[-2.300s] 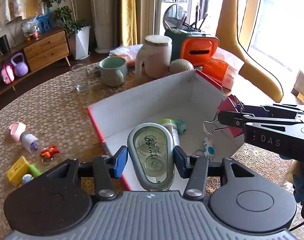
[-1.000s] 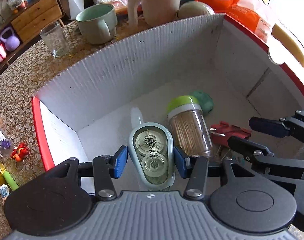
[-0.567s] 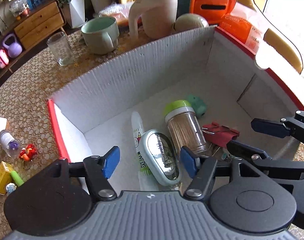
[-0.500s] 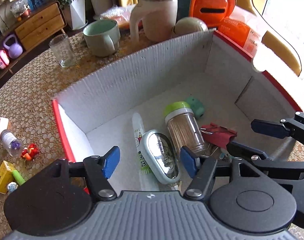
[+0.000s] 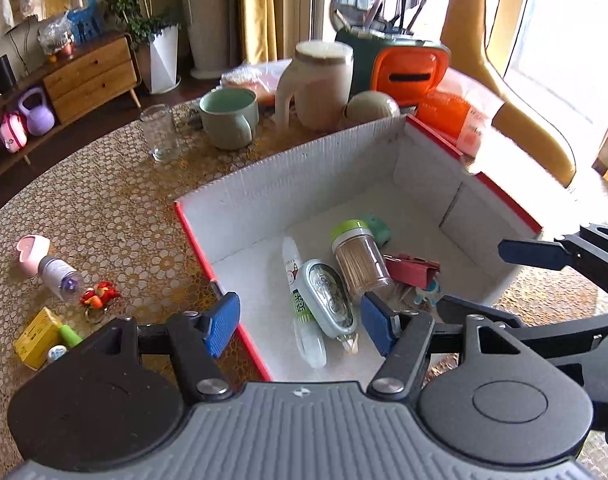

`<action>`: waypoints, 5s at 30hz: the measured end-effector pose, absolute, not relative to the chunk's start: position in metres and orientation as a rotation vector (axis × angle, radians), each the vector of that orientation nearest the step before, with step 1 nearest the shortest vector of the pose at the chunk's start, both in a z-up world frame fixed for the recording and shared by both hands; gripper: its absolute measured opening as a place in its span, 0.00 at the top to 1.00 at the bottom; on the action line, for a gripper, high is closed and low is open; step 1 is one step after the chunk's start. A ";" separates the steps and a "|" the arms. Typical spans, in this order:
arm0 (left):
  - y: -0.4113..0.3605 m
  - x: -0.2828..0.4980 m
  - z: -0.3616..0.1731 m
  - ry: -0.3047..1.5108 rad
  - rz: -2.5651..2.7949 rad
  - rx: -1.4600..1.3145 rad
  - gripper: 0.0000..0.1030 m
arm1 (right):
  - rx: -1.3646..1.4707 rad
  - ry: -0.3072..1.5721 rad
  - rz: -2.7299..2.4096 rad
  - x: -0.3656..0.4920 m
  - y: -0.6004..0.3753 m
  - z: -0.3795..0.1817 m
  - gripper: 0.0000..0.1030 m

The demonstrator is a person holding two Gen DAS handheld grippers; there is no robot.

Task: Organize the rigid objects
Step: 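Withdraw both grippers from the box back over the remaining table items, then grasp yellow printed box with left gripper while right gripper grasps pink pig figurine, then carry yellow box with left gripper to the red box while right gripper carries pig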

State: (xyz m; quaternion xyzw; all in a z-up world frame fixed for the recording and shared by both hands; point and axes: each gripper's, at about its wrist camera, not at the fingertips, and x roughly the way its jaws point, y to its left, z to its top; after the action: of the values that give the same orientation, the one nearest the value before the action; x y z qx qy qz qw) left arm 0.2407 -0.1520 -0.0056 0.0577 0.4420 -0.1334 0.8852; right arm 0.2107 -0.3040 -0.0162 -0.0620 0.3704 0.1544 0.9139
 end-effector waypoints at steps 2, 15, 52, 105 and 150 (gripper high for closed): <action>-0.144 0.230 0.000 0.901 -0.281 0.115 0.36 | -0.122 0.751 0.327 0.204 -0.300 -0.011 0.30; -0.081 0.172 0.017 0.802 -0.238 0.057 0.36 | -0.059 0.692 0.397 0.167 -0.268 0.003 0.18; 0.099 0.159 -0.019 0.718 -0.090 -0.074 0.05 | -0.149 0.673 0.666 0.151 -0.085 -0.039 0.15; 0.148 0.299 -0.134 0.804 -0.043 -0.039 0.62 | -0.228 0.780 0.670 0.242 0.005 -0.130 0.65; 0.057 0.155 -0.005 0.742 -0.123 -0.168 0.71 | -0.078 0.618 0.599 0.137 -0.147 -0.007 0.66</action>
State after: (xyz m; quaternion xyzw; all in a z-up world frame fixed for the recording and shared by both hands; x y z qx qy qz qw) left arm 0.1554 0.0568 -0.0051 -0.0820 0.3617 -0.0598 0.9267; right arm 0.1373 -0.1474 -0.0066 -0.0378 0.2995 0.2902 0.9081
